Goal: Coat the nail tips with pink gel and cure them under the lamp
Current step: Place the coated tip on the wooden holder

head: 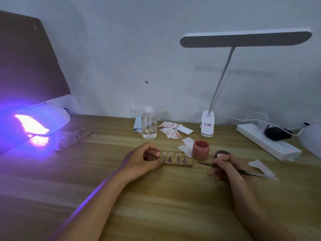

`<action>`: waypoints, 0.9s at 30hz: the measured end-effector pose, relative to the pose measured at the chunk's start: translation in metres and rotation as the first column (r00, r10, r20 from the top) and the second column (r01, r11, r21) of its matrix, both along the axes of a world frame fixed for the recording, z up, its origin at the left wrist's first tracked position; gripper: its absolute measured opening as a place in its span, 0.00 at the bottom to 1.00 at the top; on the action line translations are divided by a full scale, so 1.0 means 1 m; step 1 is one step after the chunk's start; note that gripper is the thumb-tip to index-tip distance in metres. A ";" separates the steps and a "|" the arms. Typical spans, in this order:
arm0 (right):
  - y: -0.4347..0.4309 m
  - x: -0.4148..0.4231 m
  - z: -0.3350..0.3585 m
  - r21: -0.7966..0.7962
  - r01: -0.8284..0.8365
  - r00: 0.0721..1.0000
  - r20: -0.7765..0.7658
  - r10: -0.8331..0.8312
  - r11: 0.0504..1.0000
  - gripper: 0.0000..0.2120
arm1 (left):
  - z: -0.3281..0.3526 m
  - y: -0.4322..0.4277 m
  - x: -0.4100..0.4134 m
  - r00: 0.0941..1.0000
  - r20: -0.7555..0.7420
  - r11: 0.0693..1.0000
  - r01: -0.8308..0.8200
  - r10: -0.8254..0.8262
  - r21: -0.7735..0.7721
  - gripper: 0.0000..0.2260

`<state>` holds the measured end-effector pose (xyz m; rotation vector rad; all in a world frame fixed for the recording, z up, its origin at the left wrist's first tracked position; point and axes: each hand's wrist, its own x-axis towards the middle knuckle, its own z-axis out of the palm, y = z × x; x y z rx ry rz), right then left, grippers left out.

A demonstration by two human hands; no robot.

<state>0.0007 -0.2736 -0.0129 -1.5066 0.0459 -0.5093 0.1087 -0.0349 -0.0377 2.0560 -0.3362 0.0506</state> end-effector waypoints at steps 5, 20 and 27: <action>0.001 0.000 -0.001 -0.018 -0.009 1.000 0.004 0.009 1.000 0.07 | 0.002 -0.012 -0.004 0.974 0.221 0.960 -0.108 0.050 0.258 0.10; 0.000 0.000 -0.003 -0.036 -0.020 1.000 0.006 0.021 0.999 0.07 | -0.001 -0.017 -0.005 0.946 0.312 0.950 -0.172 0.085 0.261 0.07; 0.001 0.001 -0.003 -0.028 -0.015 1.000 0.002 0.015 0.999 0.07 | -0.003 -0.021 -0.005 0.909 0.408 0.937 -0.210 0.082 0.279 0.07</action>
